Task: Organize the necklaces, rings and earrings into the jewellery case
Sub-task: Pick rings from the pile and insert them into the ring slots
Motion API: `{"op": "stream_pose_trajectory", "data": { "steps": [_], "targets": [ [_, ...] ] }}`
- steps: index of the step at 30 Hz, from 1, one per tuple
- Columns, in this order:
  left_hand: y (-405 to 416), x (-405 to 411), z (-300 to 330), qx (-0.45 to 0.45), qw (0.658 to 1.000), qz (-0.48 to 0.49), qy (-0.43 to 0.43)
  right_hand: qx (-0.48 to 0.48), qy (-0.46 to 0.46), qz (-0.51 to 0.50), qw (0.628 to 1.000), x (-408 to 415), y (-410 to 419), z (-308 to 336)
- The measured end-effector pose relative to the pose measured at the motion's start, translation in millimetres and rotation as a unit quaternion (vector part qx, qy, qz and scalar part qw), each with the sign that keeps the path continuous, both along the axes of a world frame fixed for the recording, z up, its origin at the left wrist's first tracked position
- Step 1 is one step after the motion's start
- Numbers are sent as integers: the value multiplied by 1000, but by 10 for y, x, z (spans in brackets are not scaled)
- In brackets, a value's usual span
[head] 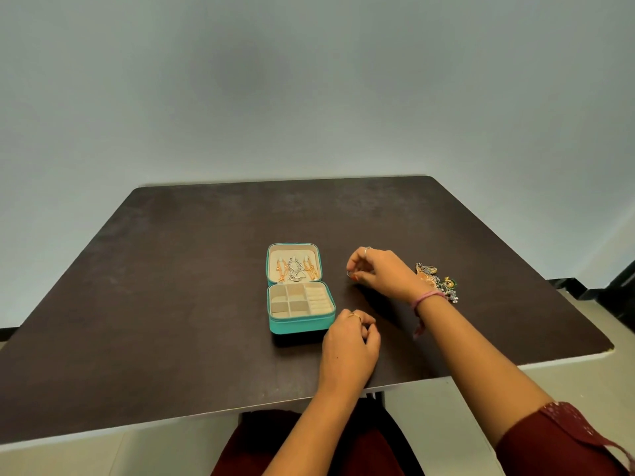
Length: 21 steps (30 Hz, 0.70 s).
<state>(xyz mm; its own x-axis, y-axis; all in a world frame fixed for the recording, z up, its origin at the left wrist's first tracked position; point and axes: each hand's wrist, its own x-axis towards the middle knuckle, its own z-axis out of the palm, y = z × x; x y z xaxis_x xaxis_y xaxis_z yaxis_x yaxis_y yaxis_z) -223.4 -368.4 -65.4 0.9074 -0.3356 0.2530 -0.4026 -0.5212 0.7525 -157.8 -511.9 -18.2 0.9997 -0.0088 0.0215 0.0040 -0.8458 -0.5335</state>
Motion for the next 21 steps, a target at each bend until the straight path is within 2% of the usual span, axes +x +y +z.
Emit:
{"op": "stream_pose_trajectory", "data": {
  "steps": [12, 16, 21],
  "targets": [
    [26, -25, 51, 16, 1000, -10, 3, 29, -8, -14, 999, 142, 66, 19],
    [49, -16, 41, 25, 1000, -11, 6, 3, -71, -46, 996, -114, -172, 139],
    [46, -23, -9, 74, 997, -24, -26, 8, -102, -112, 988, -689, -614, 90]
  ]
}}
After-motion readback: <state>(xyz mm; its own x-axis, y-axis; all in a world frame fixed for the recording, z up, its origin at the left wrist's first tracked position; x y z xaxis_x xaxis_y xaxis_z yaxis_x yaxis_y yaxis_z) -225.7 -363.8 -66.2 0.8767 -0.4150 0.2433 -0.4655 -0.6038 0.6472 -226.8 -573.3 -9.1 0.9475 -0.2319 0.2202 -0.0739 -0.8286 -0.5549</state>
